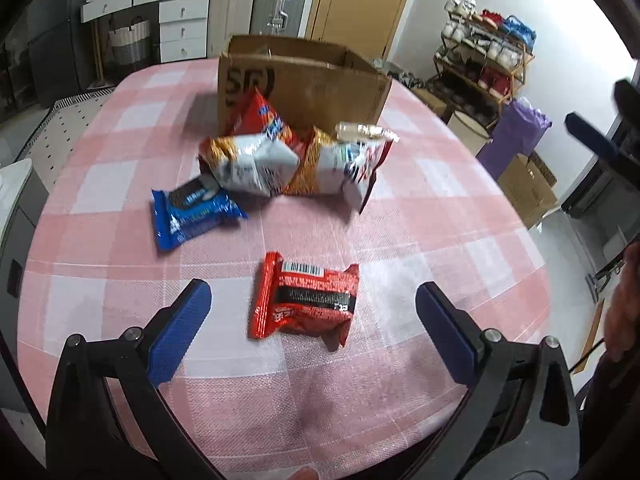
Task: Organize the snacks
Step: 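Withdraw both tools from the box back toward the remaining snacks, then grasp the red wafer pack with the left gripper, then grasp the white chip bag with the right gripper while the left gripper holds the red pack, then carry the red pack in the left gripper and chip bag in the right gripper over the box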
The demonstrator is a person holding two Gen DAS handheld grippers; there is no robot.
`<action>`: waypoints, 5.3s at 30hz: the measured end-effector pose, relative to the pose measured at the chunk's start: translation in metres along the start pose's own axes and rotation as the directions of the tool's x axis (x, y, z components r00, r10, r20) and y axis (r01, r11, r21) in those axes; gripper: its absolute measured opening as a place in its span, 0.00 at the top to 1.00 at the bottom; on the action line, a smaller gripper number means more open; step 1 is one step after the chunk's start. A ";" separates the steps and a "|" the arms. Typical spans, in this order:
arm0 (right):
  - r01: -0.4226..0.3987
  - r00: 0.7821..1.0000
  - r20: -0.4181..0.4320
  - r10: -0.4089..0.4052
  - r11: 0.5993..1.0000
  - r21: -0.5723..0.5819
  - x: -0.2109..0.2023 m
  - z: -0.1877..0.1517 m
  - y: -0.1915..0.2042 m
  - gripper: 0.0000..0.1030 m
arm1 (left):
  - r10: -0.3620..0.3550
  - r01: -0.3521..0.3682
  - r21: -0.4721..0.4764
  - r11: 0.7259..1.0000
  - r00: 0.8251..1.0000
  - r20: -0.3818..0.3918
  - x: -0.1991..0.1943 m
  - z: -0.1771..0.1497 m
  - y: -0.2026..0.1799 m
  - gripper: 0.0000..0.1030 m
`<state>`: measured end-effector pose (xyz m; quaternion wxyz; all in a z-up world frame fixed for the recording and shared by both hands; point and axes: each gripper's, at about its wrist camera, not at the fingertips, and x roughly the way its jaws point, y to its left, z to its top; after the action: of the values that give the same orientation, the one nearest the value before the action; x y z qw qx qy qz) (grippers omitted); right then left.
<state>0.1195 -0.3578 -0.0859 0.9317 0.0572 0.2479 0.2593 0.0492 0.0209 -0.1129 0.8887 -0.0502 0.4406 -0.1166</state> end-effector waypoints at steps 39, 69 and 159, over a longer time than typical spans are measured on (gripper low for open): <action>-0.005 0.995 -0.098 0.012 0.997 0.071 0.039 -0.040 -0.019 0.01 | -0.005 0.004 -0.014 1.000 0.999 -0.051 0.089 0.007 0.012 0.54; -0.059 0.957 -0.271 0.103 0.985 0.163 0.144 -0.042 -0.056 0.01 | -0.031 0.034 -0.063 0.997 0.999 0.034 0.021 0.010 0.040 0.54; -0.231 0.972 -0.039 0.234 0.971 0.061 0.087 0.090 -0.041 0.61 | 0.009 -0.024 0.064 0.998 0.973 0.229 -0.038 0.167 0.028 0.54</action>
<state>0.2474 -0.3463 -0.0551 0.8870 0.1061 0.2680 0.3607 0.1641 0.0555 0.0124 0.9356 -0.0301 0.3315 -0.1172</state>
